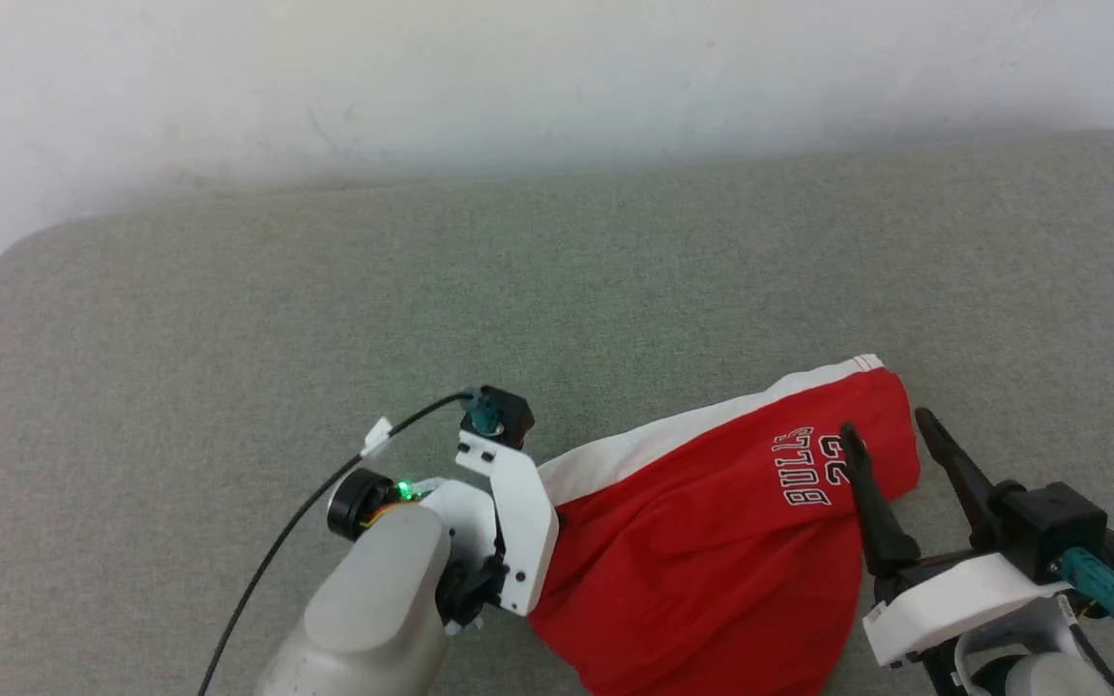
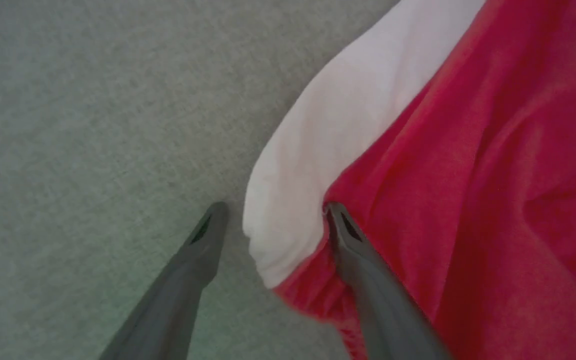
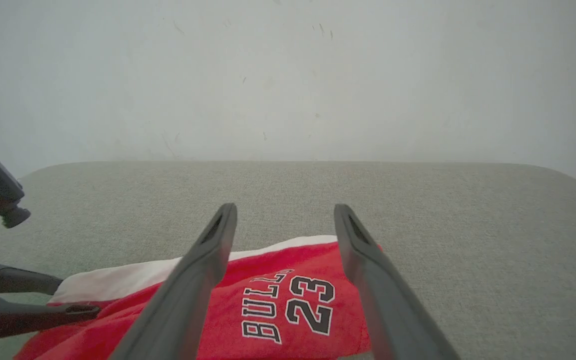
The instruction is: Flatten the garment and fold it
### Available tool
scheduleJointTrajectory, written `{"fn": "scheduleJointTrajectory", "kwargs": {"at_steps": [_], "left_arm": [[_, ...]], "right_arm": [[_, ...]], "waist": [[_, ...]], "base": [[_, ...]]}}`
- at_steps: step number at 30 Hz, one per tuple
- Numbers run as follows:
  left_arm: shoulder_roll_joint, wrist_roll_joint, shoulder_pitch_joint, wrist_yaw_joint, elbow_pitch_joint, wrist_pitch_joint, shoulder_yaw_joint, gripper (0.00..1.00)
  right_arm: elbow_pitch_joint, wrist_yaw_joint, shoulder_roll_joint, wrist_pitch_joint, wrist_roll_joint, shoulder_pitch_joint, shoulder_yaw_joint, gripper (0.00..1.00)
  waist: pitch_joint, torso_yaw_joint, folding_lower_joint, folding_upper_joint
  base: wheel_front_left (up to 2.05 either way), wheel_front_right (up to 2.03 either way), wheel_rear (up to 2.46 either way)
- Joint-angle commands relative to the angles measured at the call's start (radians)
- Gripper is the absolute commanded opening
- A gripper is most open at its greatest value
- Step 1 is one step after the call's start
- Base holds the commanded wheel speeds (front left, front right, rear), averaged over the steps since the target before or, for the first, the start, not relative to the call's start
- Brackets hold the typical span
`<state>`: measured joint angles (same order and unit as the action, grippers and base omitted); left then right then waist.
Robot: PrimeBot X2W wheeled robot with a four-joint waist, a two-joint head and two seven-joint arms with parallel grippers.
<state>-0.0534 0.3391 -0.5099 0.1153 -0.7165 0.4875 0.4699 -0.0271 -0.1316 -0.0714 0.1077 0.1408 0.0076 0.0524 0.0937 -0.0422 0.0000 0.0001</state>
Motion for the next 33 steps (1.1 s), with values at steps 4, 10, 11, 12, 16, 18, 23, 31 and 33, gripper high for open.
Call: {"fn": "scheduleJointTrajectory", "kwargs": {"at_steps": [4,10,11,12,16,18,23,31,33], "left_arm": [[-0.001,0.016,-0.017,0.012,-0.105,0.094,0.047,0.0],[0.0,0.071,-0.019,0.014,-0.138,0.057,0.049,0.0],[0.0,0.077,-0.016,0.014,-0.141,0.031,0.042,0.0],[-0.003,0.081,-0.013,0.013,-0.143,0.004,0.036,0.0],[-0.008,0.098,0.001,0.004,-0.122,-0.124,0.004,0.0],[-0.007,0.112,0.005,0.005,-0.098,-0.178,-0.009,0.0],[-0.005,0.121,0.009,-0.003,-0.019,-0.265,-0.018,0.0],[-0.003,0.107,0.016,-0.014,0.153,-0.29,0.013,0.0],[-0.003,0.104,0.018,-0.016,0.195,-0.286,0.021,0.0]], "right_arm": [[0.011,0.001,0.005,0.003,0.015,-0.011,-0.013,1.0],[0.012,0.001,0.001,-0.027,0.045,-0.019,-0.042,1.0],[0.008,0.001,-0.004,-0.039,0.052,-0.022,-0.049,1.0],[0.002,0.001,-0.007,-0.055,0.065,-0.025,-0.056,1.0],[-0.038,0.001,-0.042,-0.137,0.117,-0.061,-0.097,1.0],[-0.082,0.001,-0.07,-0.185,0.171,-0.102,-0.11,1.0],[-0.264,0.001,-0.141,-0.34,0.268,-0.247,-0.117,1.0],[-0.522,0.001,-0.217,-0.589,0.355,-0.518,-0.042,1.0],[-0.572,0.001,-0.23,-0.645,0.358,-0.573,-0.021,1.0]], "waist": [[0.012,-0.009,0.0,-0.0001],[0.005,0.002,0.0,-0.0001],[0.003,0.004,0.0,-0.0001],[0.002,0.007,0.0,-0.0001],[0.002,0.021,0.0,-0.0001],[0.01,0.031,0.0,-0.0001],[0.038,0.062,0.0,-0.0001],[0.104,0.12,0.0,-0.0001],[0.122,0.133,0.0,-0.0001]], "base": [[0.0,0.0,0.0],[0.0,0.0,0.0],[0.0,0.0,0.0],[0.0,0.0,0.0],[0.0,0.0,0.0],[0.0,0.0,0.0],[0.0,0.0,0.0],[0.0,0.0,0.0],[0.0,0.0,0.0]]}}
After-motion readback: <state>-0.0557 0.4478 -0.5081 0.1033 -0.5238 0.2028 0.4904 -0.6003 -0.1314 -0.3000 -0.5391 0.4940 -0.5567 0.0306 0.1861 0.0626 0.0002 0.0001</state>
